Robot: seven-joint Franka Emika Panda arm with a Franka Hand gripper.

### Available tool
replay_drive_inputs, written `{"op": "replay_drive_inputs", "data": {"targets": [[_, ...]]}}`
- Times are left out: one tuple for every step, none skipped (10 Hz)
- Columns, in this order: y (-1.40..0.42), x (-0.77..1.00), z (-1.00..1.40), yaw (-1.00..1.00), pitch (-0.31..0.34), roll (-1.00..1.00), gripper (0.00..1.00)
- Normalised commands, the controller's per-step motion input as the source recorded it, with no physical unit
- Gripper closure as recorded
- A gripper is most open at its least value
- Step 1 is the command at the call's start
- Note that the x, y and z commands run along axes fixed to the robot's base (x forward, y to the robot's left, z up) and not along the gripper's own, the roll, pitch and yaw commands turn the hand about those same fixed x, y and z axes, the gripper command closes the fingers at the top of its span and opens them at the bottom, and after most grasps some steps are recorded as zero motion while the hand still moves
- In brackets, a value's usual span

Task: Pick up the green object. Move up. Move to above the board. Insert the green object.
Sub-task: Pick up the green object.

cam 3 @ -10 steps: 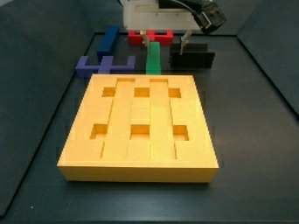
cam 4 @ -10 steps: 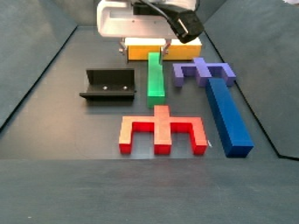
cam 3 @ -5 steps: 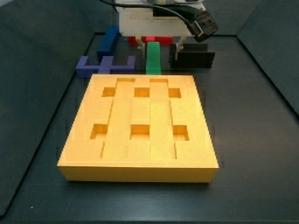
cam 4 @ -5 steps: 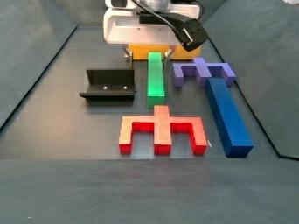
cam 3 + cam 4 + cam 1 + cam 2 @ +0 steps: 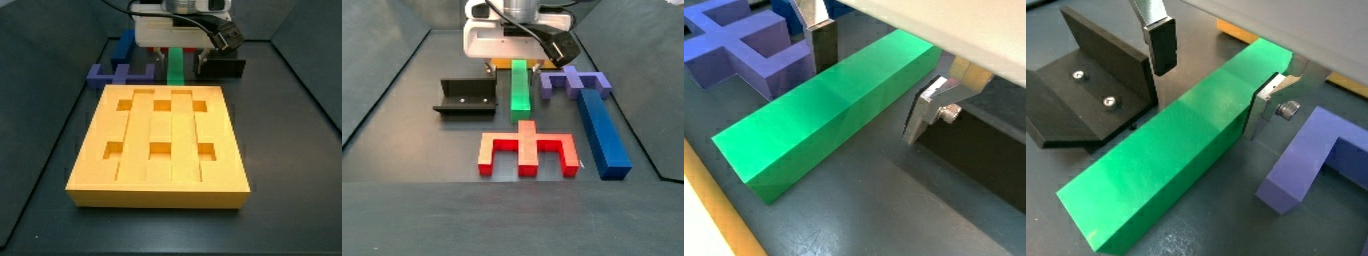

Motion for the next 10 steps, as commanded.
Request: {"op": "replay_drive_inputs", "data": {"targets": [[0.05,0.0,-0.23,-0.07,-0.011,0.01,0.0],[0.03,0.0,-0.18,-0.05,0.0,0.01,0.0],[0.0,0.0,0.0,0.0,0.0,0.0,0.0],[0.0,0.0,0.0,0.0,0.0,0.0,1.0],[0.0,0.0,0.0,0.0,0.0,0.0,1.0],[0.0,0.0,0.0,0.0,0.0,0.0,1.0],[0.0,0.0,0.0,0.0,0.0,0.0,1.0],[0.0,0.0,0.0,0.0,0.0,0.0,1.0],[0.0,0.0,0.0,0.0,0.0,0.0,1.0],[0.0,0.0,0.0,0.0,0.0,0.0,1.0]]}}
